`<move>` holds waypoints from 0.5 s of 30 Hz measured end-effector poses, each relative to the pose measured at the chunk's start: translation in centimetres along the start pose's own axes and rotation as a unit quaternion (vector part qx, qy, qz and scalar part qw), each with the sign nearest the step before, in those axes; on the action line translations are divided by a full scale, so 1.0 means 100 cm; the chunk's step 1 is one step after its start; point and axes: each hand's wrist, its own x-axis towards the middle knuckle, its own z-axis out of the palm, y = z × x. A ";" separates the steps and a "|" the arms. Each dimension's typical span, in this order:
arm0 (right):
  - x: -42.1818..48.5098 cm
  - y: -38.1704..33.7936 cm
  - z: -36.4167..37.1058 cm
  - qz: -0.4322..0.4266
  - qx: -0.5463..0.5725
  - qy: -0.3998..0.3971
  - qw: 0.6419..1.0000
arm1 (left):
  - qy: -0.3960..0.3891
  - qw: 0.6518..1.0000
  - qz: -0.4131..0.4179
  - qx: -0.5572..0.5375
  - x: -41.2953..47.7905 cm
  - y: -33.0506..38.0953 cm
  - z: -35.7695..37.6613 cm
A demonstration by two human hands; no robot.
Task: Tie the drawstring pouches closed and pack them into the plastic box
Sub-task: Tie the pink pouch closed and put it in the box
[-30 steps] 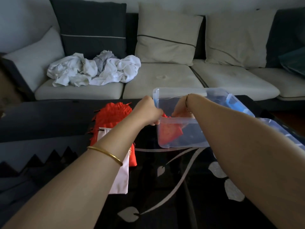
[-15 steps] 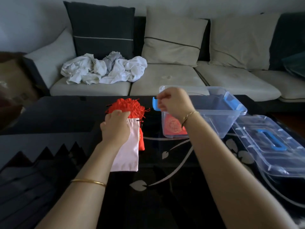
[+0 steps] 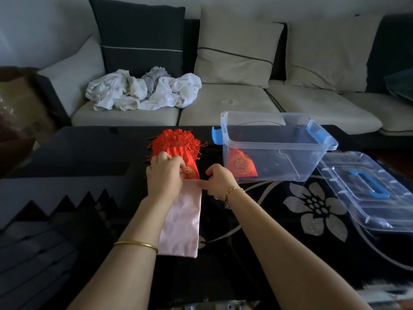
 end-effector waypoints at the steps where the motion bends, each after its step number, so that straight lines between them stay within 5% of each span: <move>1: 0.000 0.002 0.003 0.007 -0.005 -0.004 1.000 | -0.004 1.000 0.001 -0.003 -0.001 0.000 0.000; 10: -0.008 0.004 -0.005 -0.050 -0.055 -0.010 0.997 | -0.068 0.997 0.011 -0.034 -0.005 0.003 -0.002; 15: -0.029 0.003 -0.050 -0.103 0.062 0.029 0.992 | -0.141 0.983 0.010 -0.113 -0.001 0.011 -0.005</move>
